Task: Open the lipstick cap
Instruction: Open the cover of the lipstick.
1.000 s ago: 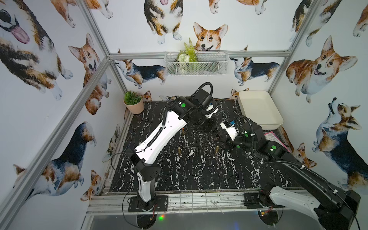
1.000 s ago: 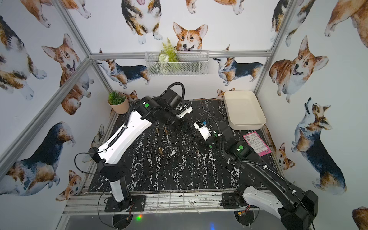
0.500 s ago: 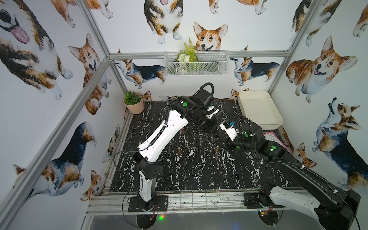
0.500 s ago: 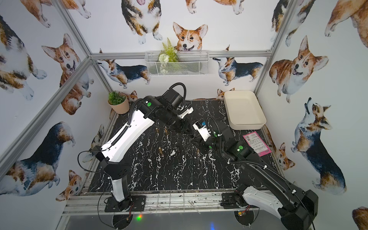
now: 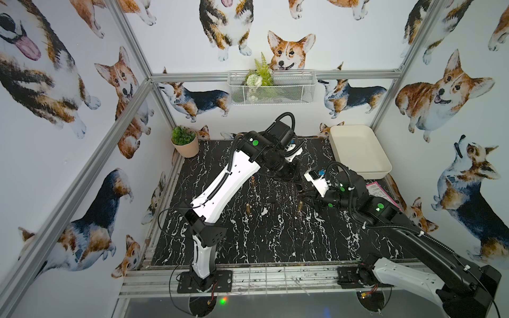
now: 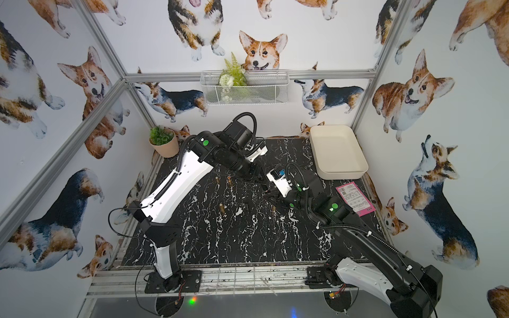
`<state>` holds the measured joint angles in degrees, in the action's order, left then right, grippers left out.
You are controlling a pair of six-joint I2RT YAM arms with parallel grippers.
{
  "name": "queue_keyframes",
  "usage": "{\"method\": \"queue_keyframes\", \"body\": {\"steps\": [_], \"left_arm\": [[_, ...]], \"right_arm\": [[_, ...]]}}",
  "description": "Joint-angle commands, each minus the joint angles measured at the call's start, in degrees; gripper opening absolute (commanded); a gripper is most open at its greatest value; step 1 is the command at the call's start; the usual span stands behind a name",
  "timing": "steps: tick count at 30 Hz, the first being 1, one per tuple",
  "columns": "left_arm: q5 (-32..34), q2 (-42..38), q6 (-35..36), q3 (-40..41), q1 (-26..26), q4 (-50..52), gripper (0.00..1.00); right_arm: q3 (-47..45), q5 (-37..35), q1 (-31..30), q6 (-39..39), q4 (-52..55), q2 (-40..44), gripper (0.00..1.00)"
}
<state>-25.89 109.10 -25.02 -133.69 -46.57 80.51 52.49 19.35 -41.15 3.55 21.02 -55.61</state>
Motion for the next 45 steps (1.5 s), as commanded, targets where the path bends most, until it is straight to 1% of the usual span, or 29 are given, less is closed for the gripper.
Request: {"method": "queue_keyframes", "body": {"steps": [1, 6, 11, 16, 24, 32, 36, 45], "left_arm": [[-0.15, -0.04, 1.11, -0.23, 0.37, 3.78, 0.08], [-0.85, -0.04, 1.64, -2.42, 2.40, 4.39, 0.07], [-1.77, -0.54, 1.72, -3.16, 5.17, 4.04, 0.04], [-2.41, -1.07, 1.64, -3.33, 6.61, 3.60, 0.00], [-1.18, -1.61, 2.08, -3.04, 7.12, 4.04, 0.00], [-0.44, -1.58, 2.07, -4.04, 7.72, 4.22, 0.00], [0.99, -1.64, 2.08, -5.04, 8.15, 4.64, 0.00], [-0.97, -2.26, 1.57, -5.36, 9.48, 3.78, 0.00]], "right_arm": [[-0.28, -2.05, -0.05, 1.34, -1.18, 0.40, 0.00], [-1.19, -3.54, -1.62, 1.37, -0.13, 1.05, 0.00], [-1.73, -5.28, -3.18, 1.14, 0.87, 1.20, 0.00], [-2.04, -5.49, -3.55, 1.37, 1.13, 0.78, 0.00], [-0.96, -6.89, -5.44, -0.05, 3.74, -0.94, 0.00], [-2.38, -7.93, -6.01, 1.08, 4.01, 0.76, 0.00], [-2.78, -8.79, -6.10, 1.46, 4.55, 1.47, 0.00], [-3.18, -9.58, -6.10, 1.98, 4.91, 1.95, 0.00]]}}
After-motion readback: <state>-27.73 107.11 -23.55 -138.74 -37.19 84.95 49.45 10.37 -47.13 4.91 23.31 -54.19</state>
